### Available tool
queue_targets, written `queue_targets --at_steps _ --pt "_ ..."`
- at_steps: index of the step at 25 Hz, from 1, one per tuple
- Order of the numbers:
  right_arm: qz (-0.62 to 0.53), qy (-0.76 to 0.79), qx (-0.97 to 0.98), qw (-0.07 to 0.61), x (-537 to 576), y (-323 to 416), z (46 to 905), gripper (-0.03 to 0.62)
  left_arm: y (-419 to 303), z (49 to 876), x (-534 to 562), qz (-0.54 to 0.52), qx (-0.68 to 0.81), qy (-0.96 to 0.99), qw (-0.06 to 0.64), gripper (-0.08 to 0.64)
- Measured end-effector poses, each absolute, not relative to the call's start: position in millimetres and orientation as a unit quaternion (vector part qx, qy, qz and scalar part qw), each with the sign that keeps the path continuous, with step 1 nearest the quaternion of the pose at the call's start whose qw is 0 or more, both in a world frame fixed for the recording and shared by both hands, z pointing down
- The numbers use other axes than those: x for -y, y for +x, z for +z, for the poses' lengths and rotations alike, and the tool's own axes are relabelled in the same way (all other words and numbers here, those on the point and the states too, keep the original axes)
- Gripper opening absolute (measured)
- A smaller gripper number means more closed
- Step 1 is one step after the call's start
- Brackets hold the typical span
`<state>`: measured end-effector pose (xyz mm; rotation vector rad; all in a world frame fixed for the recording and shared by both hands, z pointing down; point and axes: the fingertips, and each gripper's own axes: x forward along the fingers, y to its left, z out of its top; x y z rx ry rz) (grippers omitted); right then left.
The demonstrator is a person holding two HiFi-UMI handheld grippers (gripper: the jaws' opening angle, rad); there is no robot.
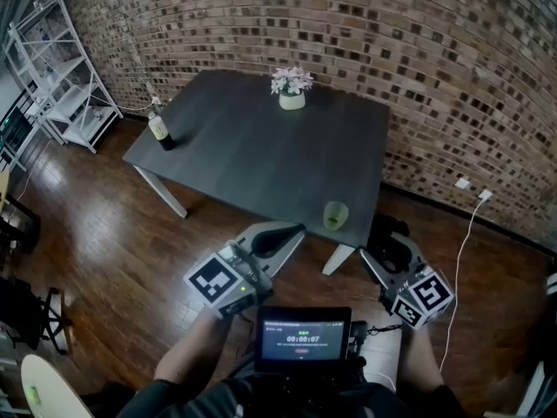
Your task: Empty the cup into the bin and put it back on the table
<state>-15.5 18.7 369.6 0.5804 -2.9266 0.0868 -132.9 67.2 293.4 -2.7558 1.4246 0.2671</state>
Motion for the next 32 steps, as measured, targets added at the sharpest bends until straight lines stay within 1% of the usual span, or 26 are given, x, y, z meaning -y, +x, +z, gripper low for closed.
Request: queue_targets --at_steps 3,5,8,9,10,11,19,20,21,32 --pt "0.033 0.176 0.980 0.087 -0.6 -16.5 379.3 0.210 -128.3 297.6 -46.0 0.084 -0.464 -0.882 0.006 -0.009" --pt "0.037 0.161 0.982 0.095 9.6 -18.1 387.8 0.261 -125.4 300.8 -33.9 0.083 -0.468 -0.880 0.001 -0.009" --pt "0.039 0.150 0.982 0.104 27.0 -20.6 403.8 0.265 -123.9 310.6 -17.9 0.071 -0.478 -0.876 0.001 -0.009" --pt "0.042 0.150 0.982 0.108 33.5 -22.4 411.8 0.288 -124.1 314.2 -13.3 0.069 -0.480 -0.875 -0.001 -0.009" --pt "0.048 0.150 0.981 0.112 38.6 -24.5 420.5 0.337 -124.6 317.8 -10.0 0.068 -0.480 -0.875 -0.003 -0.009" --pt "0.054 0.152 0.980 0.115 42.3 -26.4 429.1 0.347 -125.6 321.4 -7.4 0.066 -0.479 -0.875 -0.006 -0.009" --pt "0.064 0.189 0.970 0.137 77.4 -41.9 495.2 0.354 -145.8 354.3 18.2 0.065 -0.475 -0.877 -0.018 -0.009" --pt "0.068 0.193 0.969 0.140 81.3 -43.5 505.1 0.417 -148.9 358.0 20.9 0.065 -0.476 -0.877 -0.018 -0.009" --pt "0.071 0.195 0.968 0.143 85.1 -45.4 514.5 0.426 -152.6 361.2 23.9 0.066 -0.477 -0.876 -0.018 -0.009" --pt "0.069 0.199 0.967 0.141 118.1 -62.7 584.9 0.428 -178.7 410.5 59.7 0.065 -0.481 -0.875 -0.009 -0.009"
